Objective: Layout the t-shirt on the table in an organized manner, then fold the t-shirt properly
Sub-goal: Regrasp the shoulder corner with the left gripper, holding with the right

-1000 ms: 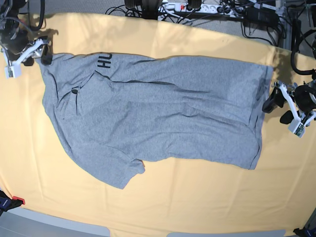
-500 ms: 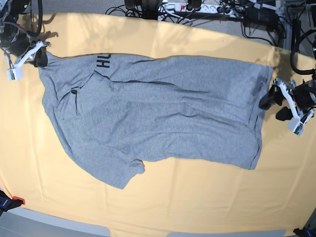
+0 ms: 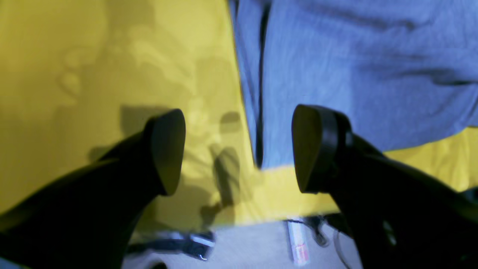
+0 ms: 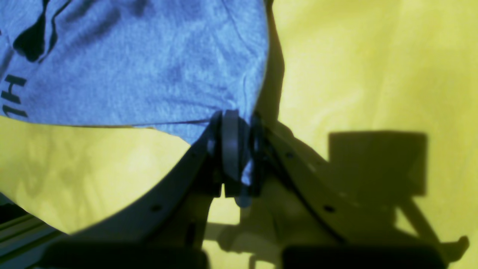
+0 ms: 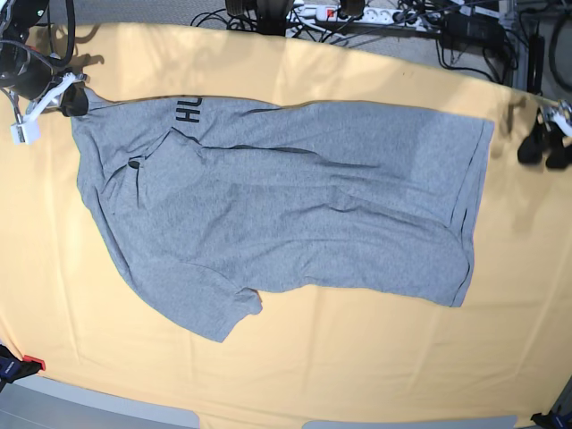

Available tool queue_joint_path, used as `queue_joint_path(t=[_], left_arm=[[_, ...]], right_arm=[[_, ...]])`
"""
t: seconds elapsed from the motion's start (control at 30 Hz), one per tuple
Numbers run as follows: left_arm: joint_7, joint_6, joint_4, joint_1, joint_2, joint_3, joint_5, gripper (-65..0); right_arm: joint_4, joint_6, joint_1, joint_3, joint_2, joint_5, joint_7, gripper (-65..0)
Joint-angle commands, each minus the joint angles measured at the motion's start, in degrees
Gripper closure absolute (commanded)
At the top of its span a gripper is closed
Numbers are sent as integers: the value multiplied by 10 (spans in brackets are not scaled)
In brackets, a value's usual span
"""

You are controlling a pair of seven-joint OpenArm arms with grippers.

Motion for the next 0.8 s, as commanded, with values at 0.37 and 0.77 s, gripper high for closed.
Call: queue_joint_path(t=[0.37,0.77], left_arm=[[-122,39,7,27,57,40,116,-450],[-144,54,7,25,57,148,164,-450]], right_arm=[[7,3,-1,3,10,19,-1,0],[7,3,-1,3,10,27,-14,0]])
